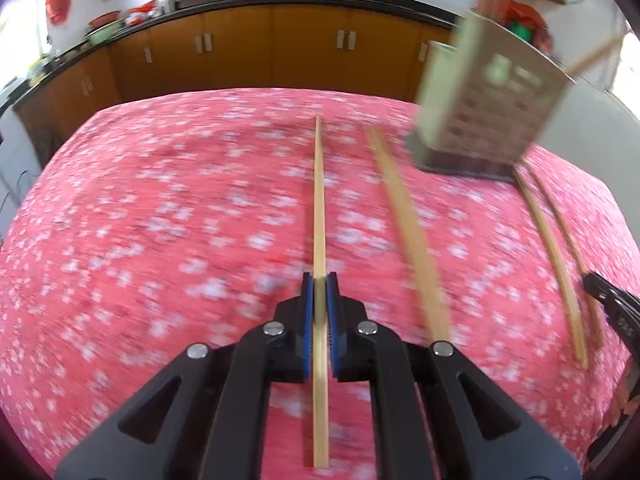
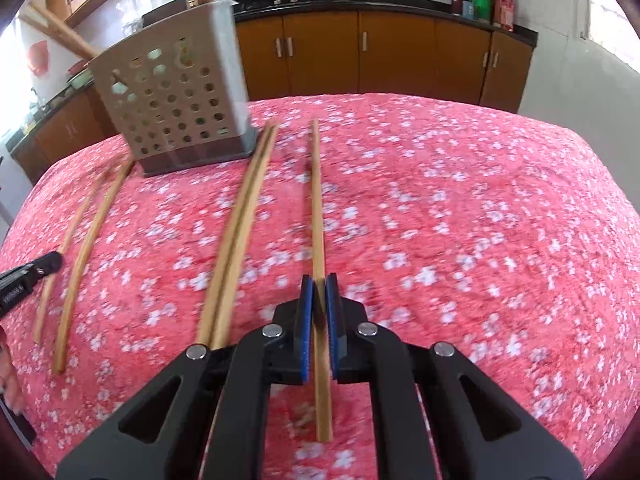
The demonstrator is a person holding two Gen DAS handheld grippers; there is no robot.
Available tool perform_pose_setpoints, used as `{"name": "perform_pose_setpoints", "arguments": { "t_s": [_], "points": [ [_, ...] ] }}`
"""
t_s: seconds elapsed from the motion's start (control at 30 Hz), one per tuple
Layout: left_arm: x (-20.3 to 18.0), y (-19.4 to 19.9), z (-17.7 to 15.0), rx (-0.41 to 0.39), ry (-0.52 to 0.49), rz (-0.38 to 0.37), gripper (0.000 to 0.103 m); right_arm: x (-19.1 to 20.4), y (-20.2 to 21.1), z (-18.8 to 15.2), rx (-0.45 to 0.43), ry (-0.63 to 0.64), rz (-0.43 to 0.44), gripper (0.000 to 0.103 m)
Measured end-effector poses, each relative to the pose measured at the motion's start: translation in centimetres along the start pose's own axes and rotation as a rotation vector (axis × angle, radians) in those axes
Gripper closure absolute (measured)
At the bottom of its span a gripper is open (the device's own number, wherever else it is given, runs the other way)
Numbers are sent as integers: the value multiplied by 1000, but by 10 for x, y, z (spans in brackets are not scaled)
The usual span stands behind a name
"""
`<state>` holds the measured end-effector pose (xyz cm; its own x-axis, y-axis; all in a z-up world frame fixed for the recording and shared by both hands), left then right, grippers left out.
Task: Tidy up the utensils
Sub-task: 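Grasp another chopstick with the right tool while the left tool grasps one too, then hold the grasped chopsticks on the tablecloth with both tools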
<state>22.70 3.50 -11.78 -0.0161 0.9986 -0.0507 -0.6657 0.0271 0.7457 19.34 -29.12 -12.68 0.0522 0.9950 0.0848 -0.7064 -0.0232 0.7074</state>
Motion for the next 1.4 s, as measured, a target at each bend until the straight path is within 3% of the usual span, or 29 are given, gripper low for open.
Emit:
{"name": "perform_pose_setpoints", "arguments": {
  "t_s": [0.13, 0.4, 1.4],
  "points": [
    [23, -3, 5, -10, 13, -9, 92, -10, -1, 3, -2, -32, -3, 95],
    [30, -3, 4, -20, 17, -19, 92, -10, -2, 3, -1, -28, -8, 95],
    [30, 1, 0, -20, 32, -28, 92, -10, -2, 3, 0, -32, -3, 95]
  ]
}}
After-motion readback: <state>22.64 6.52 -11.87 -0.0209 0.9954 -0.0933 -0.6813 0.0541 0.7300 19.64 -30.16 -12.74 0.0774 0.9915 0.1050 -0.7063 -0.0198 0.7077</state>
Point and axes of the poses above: each gripper's, at about its wrist camera, not at the fingertips, and y roughly against the way its jaws point, x to its left, z to its top, the point moved 1 cm from there along -y, roughly the way its jaws point, and after that the axes turned 4 degrees about -x, right-handed, at the moved point
